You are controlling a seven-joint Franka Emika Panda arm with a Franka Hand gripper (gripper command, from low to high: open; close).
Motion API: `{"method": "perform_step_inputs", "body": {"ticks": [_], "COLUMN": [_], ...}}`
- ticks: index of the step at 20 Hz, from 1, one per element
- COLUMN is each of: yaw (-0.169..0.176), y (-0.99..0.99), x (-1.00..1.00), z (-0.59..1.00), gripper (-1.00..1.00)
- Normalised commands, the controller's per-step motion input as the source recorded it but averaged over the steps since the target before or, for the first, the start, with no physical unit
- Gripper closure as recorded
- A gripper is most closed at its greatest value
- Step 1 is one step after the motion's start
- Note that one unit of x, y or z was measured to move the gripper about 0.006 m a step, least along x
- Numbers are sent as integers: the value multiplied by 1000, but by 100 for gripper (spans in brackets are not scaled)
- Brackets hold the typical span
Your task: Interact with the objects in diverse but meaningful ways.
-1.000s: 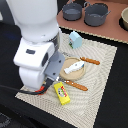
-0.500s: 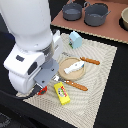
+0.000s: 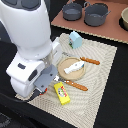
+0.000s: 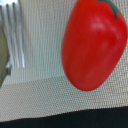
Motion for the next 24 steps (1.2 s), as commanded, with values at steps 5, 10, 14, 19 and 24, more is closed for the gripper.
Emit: {"method": "perform_step_inputs", "body": {"ticks": [5, 10, 14, 19, 24], "yaw": [-109, -70, -52, -56, -42], "y": [-253, -14, 0, 0, 0], "x": [-146, 45, 211, 258, 150], "z": [-181, -109, -44, -49, -162], "gripper": [-100, -100, -100, -100, -100]}}
